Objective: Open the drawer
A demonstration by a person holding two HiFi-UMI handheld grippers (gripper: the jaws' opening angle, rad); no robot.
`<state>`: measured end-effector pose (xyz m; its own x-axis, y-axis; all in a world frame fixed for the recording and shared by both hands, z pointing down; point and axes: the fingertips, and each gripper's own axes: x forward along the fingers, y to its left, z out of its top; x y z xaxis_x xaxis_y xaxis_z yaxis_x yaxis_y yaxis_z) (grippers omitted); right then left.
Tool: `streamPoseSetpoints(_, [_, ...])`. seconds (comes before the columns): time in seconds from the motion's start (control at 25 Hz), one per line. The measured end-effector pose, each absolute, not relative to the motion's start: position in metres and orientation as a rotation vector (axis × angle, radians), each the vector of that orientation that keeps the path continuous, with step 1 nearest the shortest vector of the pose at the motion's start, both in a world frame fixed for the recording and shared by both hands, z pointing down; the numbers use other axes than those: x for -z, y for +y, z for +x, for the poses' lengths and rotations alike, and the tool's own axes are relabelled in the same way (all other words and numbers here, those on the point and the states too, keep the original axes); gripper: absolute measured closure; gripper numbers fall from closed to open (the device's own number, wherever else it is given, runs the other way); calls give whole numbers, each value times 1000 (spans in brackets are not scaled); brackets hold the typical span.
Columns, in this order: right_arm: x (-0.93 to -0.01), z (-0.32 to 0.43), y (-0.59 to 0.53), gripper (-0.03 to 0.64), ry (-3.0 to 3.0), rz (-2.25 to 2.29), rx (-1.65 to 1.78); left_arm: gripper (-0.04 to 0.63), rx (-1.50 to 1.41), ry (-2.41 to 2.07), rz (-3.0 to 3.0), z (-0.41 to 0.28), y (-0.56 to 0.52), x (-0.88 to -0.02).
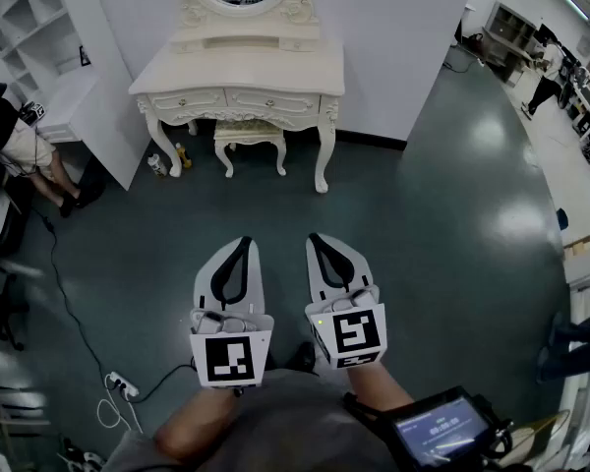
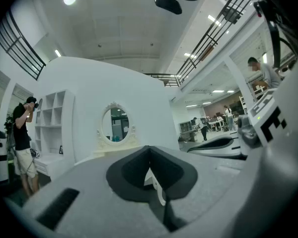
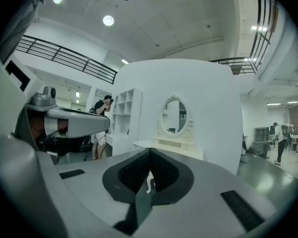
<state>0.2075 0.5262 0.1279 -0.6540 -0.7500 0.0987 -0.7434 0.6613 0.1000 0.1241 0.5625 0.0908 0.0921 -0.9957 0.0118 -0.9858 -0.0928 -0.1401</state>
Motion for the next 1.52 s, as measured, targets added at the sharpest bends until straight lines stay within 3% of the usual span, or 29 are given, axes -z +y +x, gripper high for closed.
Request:
streamPoseSetpoints(0.6, [-147, 229, 508, 602, -2748, 1218, 40, 580, 211, 2071, -2234, 146, 547, -106])
streamPoseSetpoints(1.52, [-202, 146, 342, 603, -2648, 1215, -100, 580, 260, 2074, -2363, 62, 368, -157])
